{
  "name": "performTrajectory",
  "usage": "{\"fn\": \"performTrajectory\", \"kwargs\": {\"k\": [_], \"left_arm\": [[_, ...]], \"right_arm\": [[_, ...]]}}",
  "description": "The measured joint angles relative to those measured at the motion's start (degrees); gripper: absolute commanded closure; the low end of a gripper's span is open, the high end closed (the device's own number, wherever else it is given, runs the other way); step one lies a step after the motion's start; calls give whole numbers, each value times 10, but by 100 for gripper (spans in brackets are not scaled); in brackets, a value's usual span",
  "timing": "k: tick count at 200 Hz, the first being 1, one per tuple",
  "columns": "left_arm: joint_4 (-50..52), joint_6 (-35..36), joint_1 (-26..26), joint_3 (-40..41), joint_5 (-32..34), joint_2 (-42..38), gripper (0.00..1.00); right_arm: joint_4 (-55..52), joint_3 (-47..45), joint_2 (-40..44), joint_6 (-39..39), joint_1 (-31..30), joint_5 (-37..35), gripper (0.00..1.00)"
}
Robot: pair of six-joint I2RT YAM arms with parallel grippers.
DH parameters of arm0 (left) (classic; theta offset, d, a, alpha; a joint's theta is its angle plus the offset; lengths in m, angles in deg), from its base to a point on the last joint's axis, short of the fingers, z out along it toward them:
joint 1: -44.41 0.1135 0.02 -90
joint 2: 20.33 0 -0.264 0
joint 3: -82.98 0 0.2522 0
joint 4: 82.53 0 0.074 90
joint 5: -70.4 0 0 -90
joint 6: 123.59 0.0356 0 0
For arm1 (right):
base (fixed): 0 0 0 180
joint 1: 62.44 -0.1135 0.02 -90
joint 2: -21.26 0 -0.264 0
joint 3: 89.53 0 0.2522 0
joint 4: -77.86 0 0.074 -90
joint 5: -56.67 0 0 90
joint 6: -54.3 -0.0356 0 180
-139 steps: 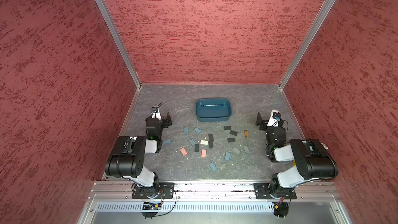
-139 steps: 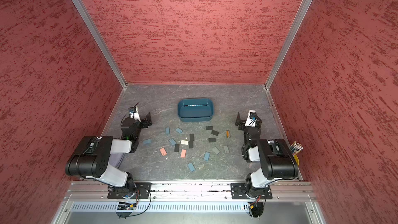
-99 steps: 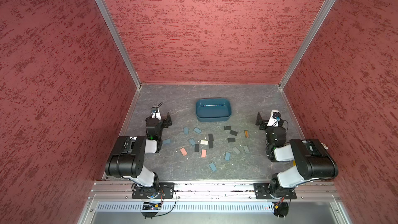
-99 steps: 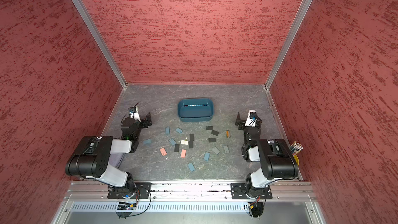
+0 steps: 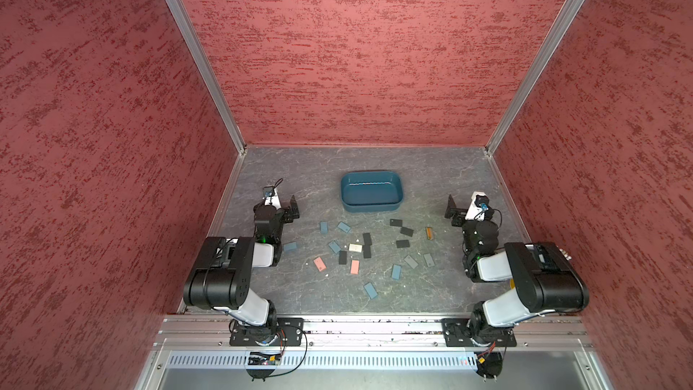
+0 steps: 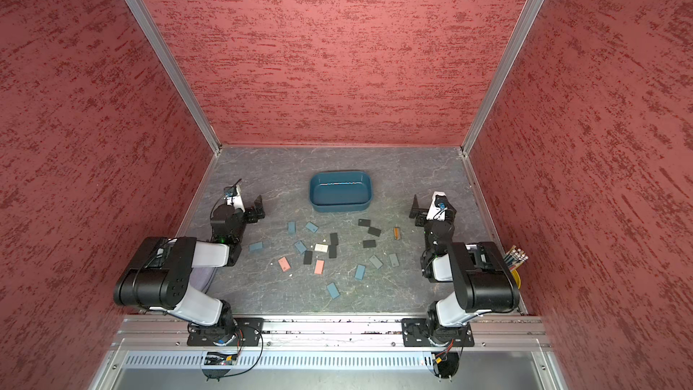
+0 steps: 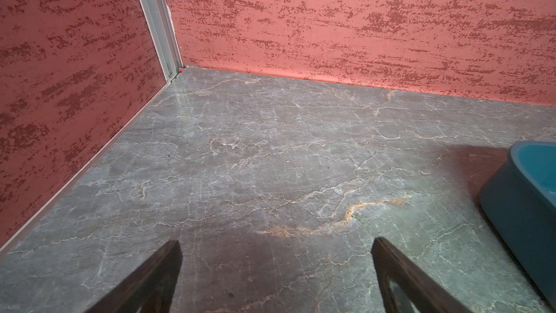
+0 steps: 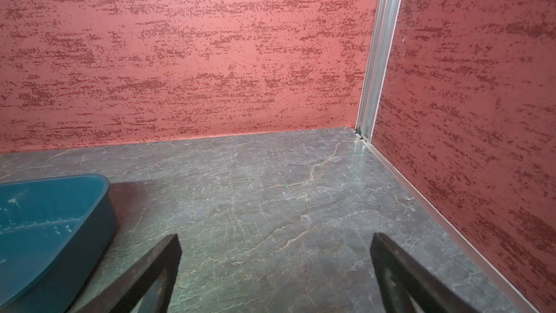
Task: Put the eraser in the storage box
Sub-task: Pick up the eraser from the center of the board.
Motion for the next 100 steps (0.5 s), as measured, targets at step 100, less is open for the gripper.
{"fn": "performTrajectory", "kwargs": {"k": [100], "left_arm": [[16,-2,5,0,-12,-13,0]], "right_arm": [[-90,-6,189,-12,0,14,1]]}}
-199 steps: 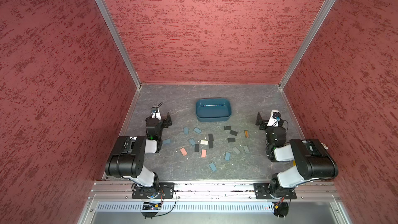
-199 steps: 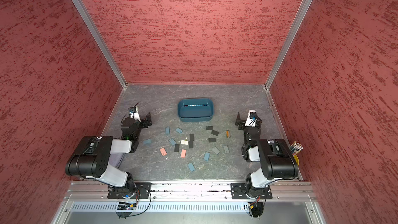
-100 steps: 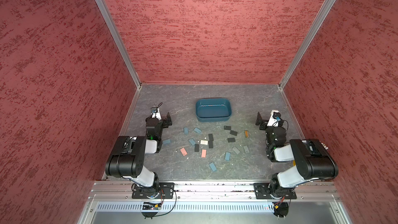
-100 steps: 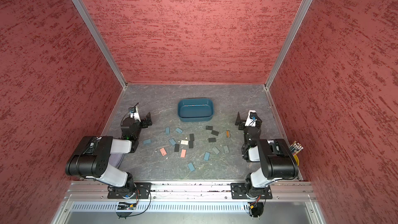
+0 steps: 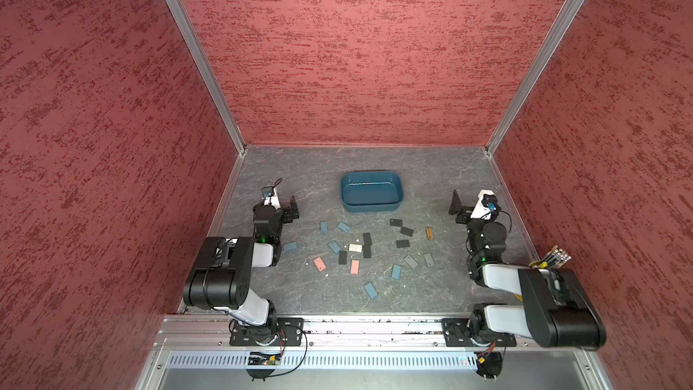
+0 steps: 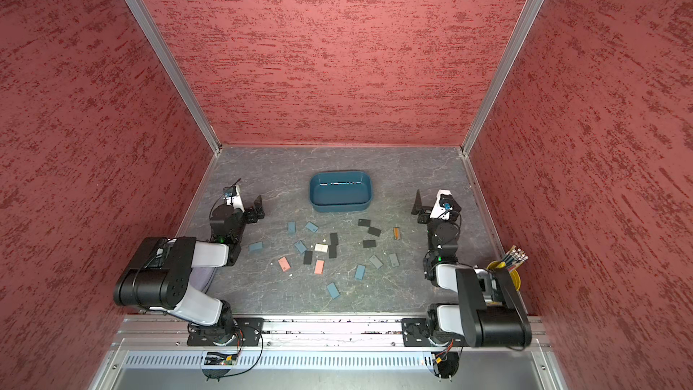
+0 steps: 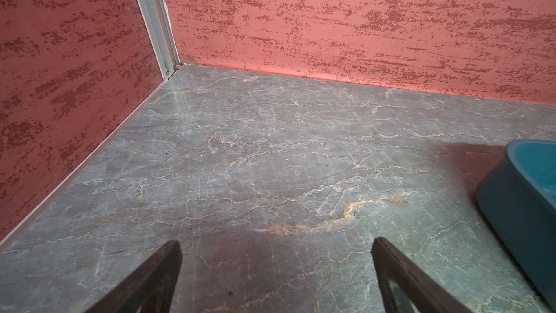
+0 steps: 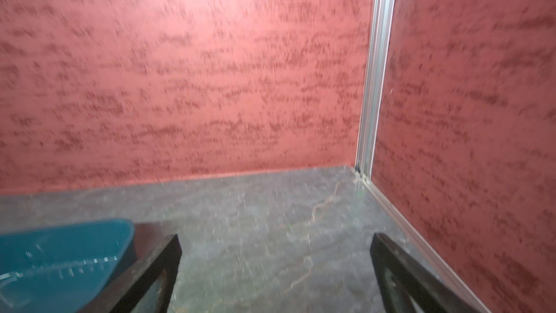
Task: Put the eraser in the storage box
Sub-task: Pick up the eraser from the center of the board.
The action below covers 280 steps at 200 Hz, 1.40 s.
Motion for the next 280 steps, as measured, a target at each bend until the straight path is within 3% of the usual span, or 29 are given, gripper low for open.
{"fn": "performTrajectory", "kwargs": {"k": [46,108,159,195,224,280], "left_arm": [[107,1,-6,-32,0,-110,0],[306,-78,-35,-124,-6,-209,0],[460,-158,-28,-237,-92,-193,0],[494,-204,5,-235,-151,-221,0],[516,-271,20,-226,-162,-256,0],[641,-285,-5,-266,-169,-246,0]], "right_arm": [[-98,37,77,-84,-1,59,1],[-302,189,64,-170,-3,155,1],[-298,88,186,-252,-3,160,1],[-324,105,150,-303,-2,164,1],[-356,119,137,-338,-1,156,1],[-455,142,96,-356,-1,144,1]]}}
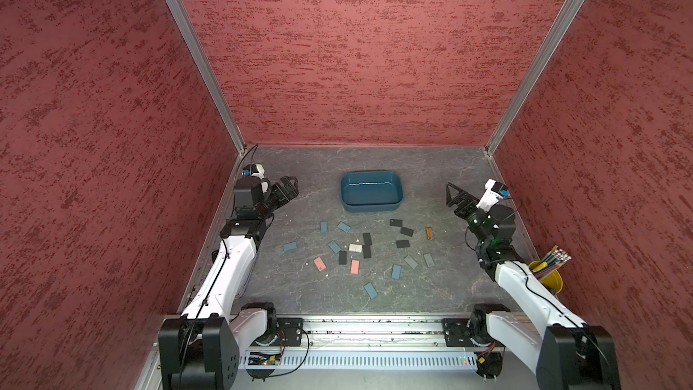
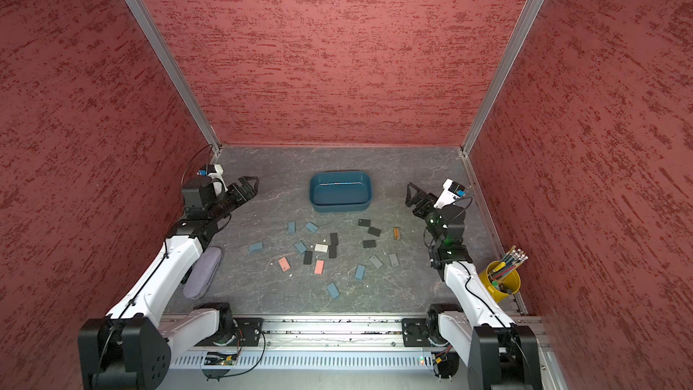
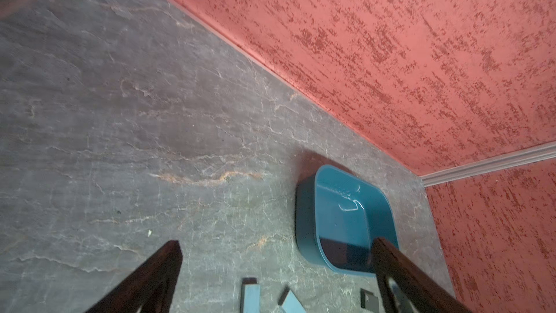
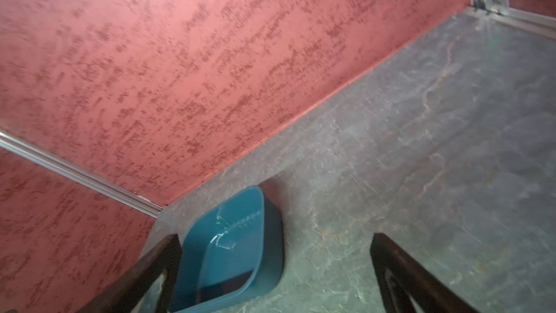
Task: Put the eraser in the storage box
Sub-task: Pick up the eraser from the center of the board.
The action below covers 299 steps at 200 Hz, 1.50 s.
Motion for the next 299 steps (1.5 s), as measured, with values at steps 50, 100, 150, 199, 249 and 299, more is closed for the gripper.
{"fn": "performTrajectory", "kwargs": {"k": [50,100,150,199,249,299], "left_arm": [[132,-8,-37,-61,20,0,0],[253,-21,-51,-60,35,0,0],[321,-37,-63,-36,47,0,0],[376,-50,-77,-35,54,5,0],[404,-66,-108,-35,82,7,0],[419,-86,-134,-34,106,16,0]], "right_arm": [[-141,14,-74,4,-13,-47,7],[-229,41,-101,24,-94,-111,14],[-269,61,-143,30,-143,-156,24],[-314,75,-172,30,-181,-182,27],[-338,90,-181,23,-200,-190,37],[-350,95,-219,21,-212,-191,46]]}}
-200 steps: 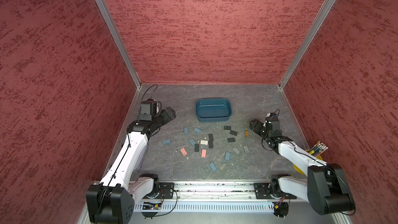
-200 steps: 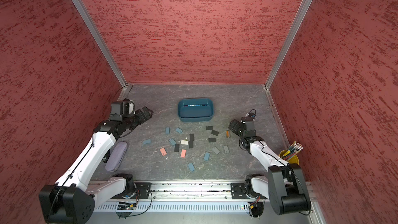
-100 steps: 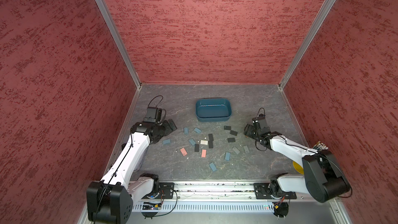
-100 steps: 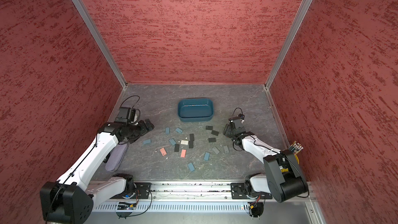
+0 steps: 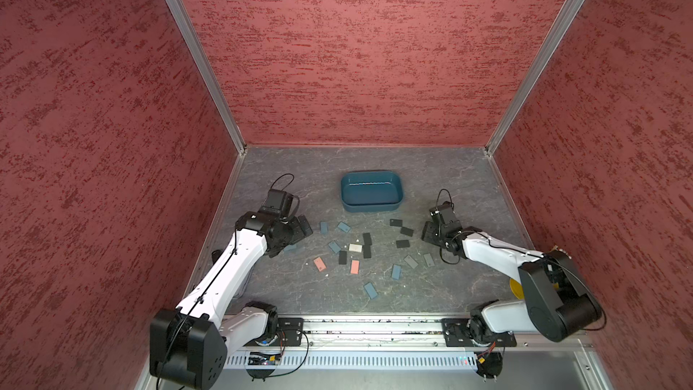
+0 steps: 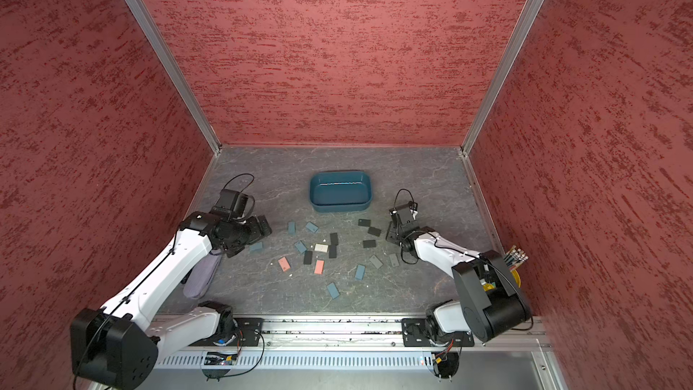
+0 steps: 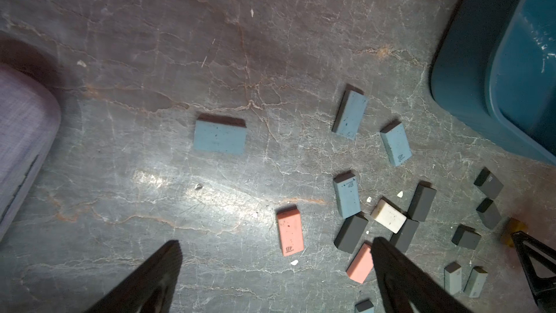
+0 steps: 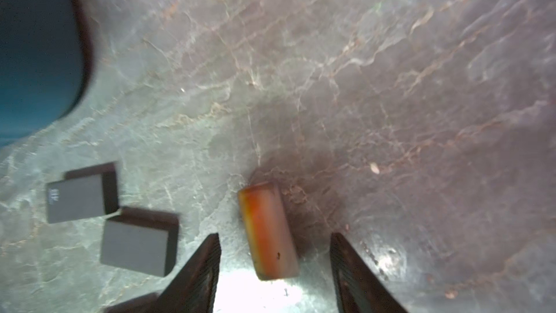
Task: Put the eraser in the storage box
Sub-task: Pick up the eraser from the center of the board.
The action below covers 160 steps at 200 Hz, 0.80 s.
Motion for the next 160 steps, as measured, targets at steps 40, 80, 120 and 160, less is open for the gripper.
{"fn": "performTrajectory", "kwargs": {"k": [40,80,120,160], "left_arm": [[7,-12,-22,6,13,3,0],[8,-21,-42,7,21,19,0],[10,-31,-53,17,30,23,0],[10,-37,-60,18,31,24,0]], "right_arm": [[-3,11,-11,1,-2,0,57],[-4,24,-36,5,-5,1,65],[-5,37,-50,7,-7,2,72],[-7,44,-59,8,-8,2,80]]}}
